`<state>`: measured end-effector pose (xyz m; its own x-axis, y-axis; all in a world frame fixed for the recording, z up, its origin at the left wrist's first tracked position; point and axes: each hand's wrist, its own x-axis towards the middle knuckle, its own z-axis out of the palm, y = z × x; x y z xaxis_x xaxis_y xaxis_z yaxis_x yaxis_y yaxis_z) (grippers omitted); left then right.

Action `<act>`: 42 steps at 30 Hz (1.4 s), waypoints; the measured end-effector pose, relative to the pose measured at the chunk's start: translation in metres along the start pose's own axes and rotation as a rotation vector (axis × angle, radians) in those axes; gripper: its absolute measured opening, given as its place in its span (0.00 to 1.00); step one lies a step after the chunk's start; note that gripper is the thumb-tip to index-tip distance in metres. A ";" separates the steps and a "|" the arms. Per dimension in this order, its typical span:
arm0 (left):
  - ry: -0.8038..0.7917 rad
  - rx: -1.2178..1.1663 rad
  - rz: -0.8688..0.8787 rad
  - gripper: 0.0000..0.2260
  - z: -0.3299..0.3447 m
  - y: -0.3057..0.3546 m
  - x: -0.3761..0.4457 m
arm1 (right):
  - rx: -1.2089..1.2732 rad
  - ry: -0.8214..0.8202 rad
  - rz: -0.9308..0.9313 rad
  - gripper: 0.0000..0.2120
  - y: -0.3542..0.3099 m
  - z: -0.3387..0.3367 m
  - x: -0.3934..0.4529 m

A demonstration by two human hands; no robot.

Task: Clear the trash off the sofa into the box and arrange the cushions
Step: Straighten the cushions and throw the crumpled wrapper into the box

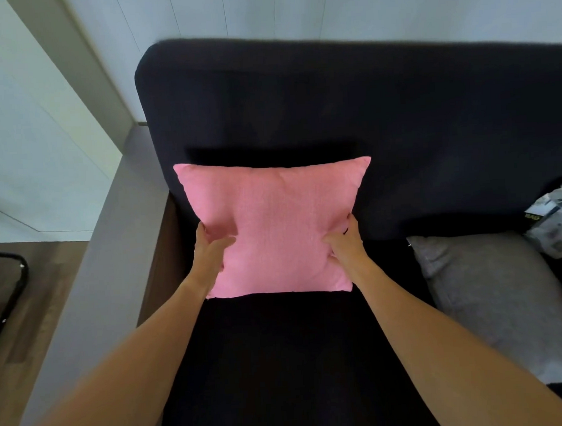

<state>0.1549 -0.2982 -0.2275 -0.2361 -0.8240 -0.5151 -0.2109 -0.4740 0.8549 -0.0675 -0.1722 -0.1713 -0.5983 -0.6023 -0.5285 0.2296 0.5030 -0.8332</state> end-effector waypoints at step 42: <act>-0.275 0.740 0.272 0.10 0.586 -0.001 -0.129 | -0.767 0.280 -0.146 0.20 0.029 -0.554 0.156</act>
<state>-0.3701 -0.0097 -0.1979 -0.5719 -0.7297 -0.3749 -0.6589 0.1363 0.7398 -0.5799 0.0917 -0.1877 -0.7738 -0.5687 -0.2790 -0.3919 0.7758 -0.4944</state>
